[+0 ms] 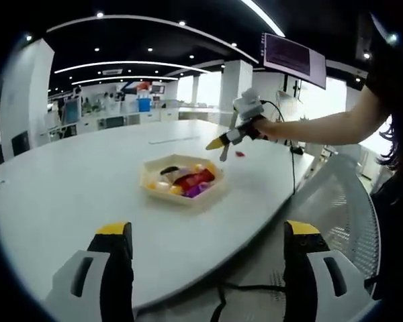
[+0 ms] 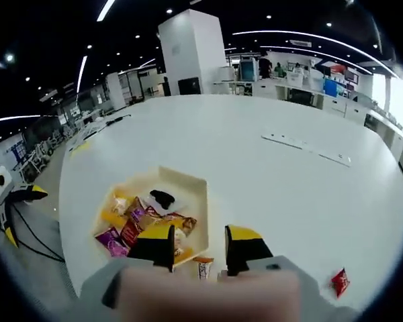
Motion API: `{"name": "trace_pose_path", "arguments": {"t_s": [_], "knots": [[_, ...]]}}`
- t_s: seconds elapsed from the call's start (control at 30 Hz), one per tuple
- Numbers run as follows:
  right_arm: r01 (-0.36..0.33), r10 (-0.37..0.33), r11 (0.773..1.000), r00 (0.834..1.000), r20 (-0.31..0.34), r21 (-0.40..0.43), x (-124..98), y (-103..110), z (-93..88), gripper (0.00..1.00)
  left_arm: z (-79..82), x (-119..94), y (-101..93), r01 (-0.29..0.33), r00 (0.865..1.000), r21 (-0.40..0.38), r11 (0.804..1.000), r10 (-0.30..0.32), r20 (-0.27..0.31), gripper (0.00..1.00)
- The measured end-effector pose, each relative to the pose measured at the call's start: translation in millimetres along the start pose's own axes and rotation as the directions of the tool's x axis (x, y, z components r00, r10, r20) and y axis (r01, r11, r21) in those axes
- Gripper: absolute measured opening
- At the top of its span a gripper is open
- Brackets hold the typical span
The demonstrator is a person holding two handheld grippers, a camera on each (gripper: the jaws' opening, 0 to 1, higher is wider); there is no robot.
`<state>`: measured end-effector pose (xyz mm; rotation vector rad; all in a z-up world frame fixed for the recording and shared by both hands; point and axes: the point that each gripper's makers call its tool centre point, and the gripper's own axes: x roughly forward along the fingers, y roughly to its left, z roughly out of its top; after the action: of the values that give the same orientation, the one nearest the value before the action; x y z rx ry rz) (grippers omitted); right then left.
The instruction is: Place the target food into the container with the food tongs after gripping and lifting it, then release it inside without dropping or visibly crushing the food.
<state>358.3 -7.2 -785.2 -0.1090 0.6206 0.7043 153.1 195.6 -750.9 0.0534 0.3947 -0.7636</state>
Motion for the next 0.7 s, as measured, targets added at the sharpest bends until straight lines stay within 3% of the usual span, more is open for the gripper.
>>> {"name": "trace_pose_path", "arguments": {"t_s": [0.7], "knots": [[0.028,-0.028,1.000,0.999,0.015,0.010,21.1,0.2,-12.1,0.29,-1.3,-0.1,0.1,-0.003,1.000,-0.002,1.000,0.003,-0.007,0.91]]}}
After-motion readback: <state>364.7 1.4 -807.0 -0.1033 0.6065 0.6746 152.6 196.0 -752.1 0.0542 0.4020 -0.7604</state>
